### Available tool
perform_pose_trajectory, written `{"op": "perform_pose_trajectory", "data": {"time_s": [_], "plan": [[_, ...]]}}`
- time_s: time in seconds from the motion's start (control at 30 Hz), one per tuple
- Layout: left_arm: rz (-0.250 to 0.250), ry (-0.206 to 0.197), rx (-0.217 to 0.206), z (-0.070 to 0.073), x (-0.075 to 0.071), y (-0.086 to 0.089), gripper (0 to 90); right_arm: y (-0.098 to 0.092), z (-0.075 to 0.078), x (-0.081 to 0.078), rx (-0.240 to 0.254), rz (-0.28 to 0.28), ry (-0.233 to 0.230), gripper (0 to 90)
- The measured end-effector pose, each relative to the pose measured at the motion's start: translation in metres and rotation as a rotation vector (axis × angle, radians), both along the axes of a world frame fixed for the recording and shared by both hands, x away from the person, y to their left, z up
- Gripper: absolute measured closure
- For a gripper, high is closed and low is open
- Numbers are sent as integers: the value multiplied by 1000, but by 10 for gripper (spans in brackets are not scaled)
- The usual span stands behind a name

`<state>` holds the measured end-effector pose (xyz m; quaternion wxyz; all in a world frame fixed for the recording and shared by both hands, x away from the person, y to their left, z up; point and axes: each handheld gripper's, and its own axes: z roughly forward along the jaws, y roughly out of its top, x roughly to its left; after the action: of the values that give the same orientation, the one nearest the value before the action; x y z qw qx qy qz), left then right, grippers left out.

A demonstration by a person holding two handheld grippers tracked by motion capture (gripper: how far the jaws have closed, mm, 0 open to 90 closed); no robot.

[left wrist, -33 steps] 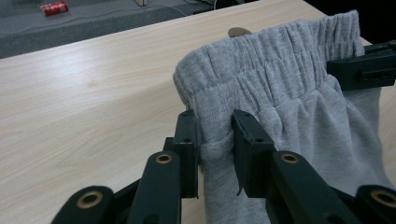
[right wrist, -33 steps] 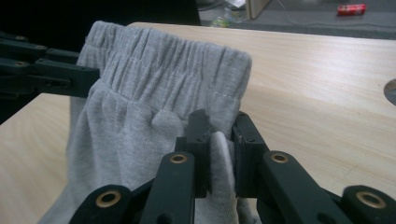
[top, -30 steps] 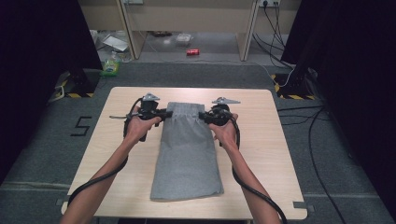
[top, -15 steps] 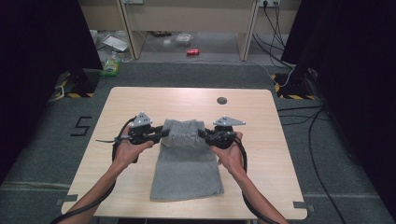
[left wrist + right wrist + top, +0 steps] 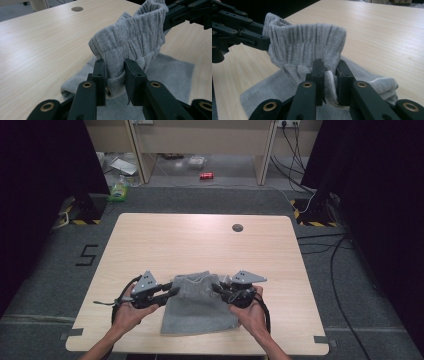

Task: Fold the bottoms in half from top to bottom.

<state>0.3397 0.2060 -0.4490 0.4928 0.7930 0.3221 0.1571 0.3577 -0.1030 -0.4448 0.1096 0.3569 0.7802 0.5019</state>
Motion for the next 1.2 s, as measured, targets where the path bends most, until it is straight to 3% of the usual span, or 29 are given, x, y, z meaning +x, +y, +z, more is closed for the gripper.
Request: {"op": "perform_pose_trajectory", "data": {"time_s": [0.23, 0.4, 0.5, 0.63, 0.77, 0.97, 1.2], "plan": [[-17, 24, -6, -19, -21, -1, 717, -2, -15, -22, -36, 12, 6, 796], [-44, 82, -45, -27, -33, 2, 680, -4, -22, -33, -63, 18, 21, 760], [-45, 104, -87, -25, -34, 6, 610, -5, -22, -37, -53, 17, 29, 678], [-46, 81, -138, -12, -33, 11, 562, -8, -10, -40, -19, 18, 17, 626], [-20, 80, -151, -8, -21, 13, 554, -9, 0, -37, -27, 17, 1, 616], [-11, 128, -110, -25, -4, 2, 514, -1, -14, -22, -72, 18, 42, 616], [-47, 190, -46, -43, -17, -6, 422, 7, -32, -21, -131, 46, 97, 575]]}}
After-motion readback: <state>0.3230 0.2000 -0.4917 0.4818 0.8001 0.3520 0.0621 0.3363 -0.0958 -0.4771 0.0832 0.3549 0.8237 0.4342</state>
